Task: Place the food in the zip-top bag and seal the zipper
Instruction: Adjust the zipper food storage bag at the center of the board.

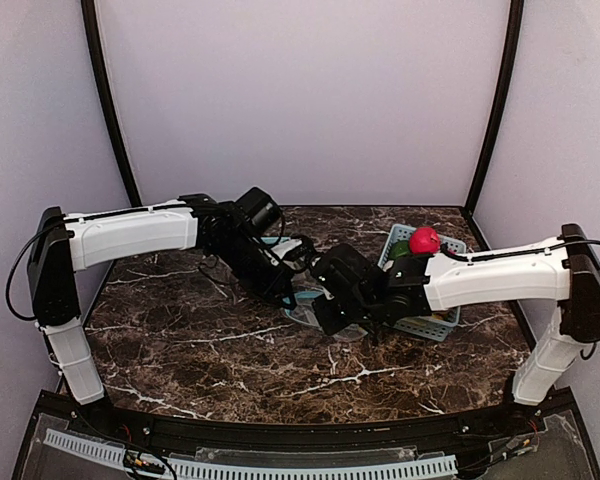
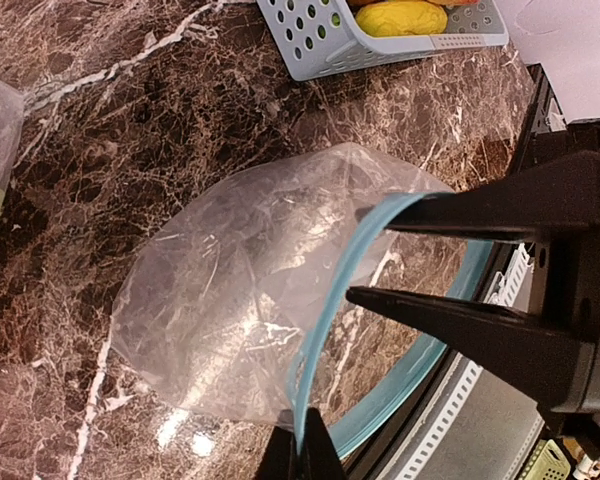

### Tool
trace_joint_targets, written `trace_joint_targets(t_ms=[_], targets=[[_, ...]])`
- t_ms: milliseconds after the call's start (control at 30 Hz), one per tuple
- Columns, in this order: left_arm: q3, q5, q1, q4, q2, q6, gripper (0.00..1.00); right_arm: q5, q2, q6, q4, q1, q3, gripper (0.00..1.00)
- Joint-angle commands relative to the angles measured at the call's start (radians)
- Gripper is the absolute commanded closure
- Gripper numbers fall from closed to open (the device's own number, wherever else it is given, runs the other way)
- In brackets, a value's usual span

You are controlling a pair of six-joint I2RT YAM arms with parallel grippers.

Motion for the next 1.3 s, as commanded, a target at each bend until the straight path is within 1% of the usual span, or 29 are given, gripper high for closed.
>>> trace_joint_targets(t_ms=[0, 100, 133, 200, 267, 333, 400, 500, 600, 733, 833, 900, 1000, 1033, 1100, 1267], targets=[[0.005, 0.09, -0.001, 0.02, -0.03, -0.006, 0.99, 0.084, 0.063, 0.012, -0.099, -0.011, -0.002, 0.74], [-0.002, 0.125, -0.002, 0.055, -0.033, -0.022, 0.99, 0.022, 0.09, -0.039, -0.078, -0.011, -0.003, 0.69], [-0.002, 0.12, -0.001, 0.06, -0.034, -0.022, 0.99, -0.007, 0.092, -0.066, -0.067, -0.011, -0.007, 0.65], [-0.002, 0.09, 0.001, 0.063, -0.037, -0.017, 0.99, -0.05, 0.084, -0.095, -0.058, -0.011, -0.019, 0.53], [-0.007, 0.074, 0.007, 0.077, -0.044, -0.02, 0.99, -0.076, 0.072, -0.123, -0.058, -0.011, -0.035, 0.42], [-0.014, 0.071, 0.014, 0.1, -0.055, -0.026, 0.99, -0.094, 0.062, -0.156, -0.066, -0.011, -0.051, 0.34], [-0.013, 0.07, 0.019, 0.107, -0.058, -0.028, 0.99, -0.115, 0.059, -0.202, -0.076, -0.012, -0.062, 0.29], [-0.009, 0.074, 0.024, 0.107, -0.06, -0.028, 0.99, -0.158, 0.061, -0.262, -0.086, -0.012, -0.074, 0.24], [-0.007, 0.078, 0.026, 0.103, -0.059, -0.026, 0.99, -0.157, 0.065, -0.291, -0.107, -0.012, -0.073, 0.21], [-0.011, 0.079, 0.027, 0.098, -0.062, -0.024, 0.99, -0.13, 0.056, -0.3, -0.122, -0.014, -0.069, 0.19], [-0.02, 0.081, 0.027, 0.101, -0.061, -0.025, 0.99, -0.108, 0.025, -0.274, -0.121, -0.015, -0.061, 0.18], [-0.028, 0.066, 0.027, 0.098, -0.06, -0.022, 0.99, -0.109, -0.016, -0.251, -0.106, -0.015, -0.057, 0.16], [-0.04, 0.002, 0.028, 0.091, -0.062, -0.006, 0.99, -0.118, -0.109, -0.213, -0.072, -0.016, -0.071, 0.09], [-0.049, -0.011, 0.029, 0.095, -0.065, -0.001, 0.99, -0.126, -0.147, -0.199, -0.061, -0.018, -0.079, 0.05], [-0.069, -0.035, 0.033, 0.113, -0.071, -0.003, 0.99, -0.142, -0.218, -0.177, -0.046, -0.018, -0.097, 0.02], [-0.115, -0.059, 0.042, 0.173, -0.092, -0.023, 0.99, -0.15, -0.365, -0.1, -0.053, -0.054, -0.156, 0.01]])
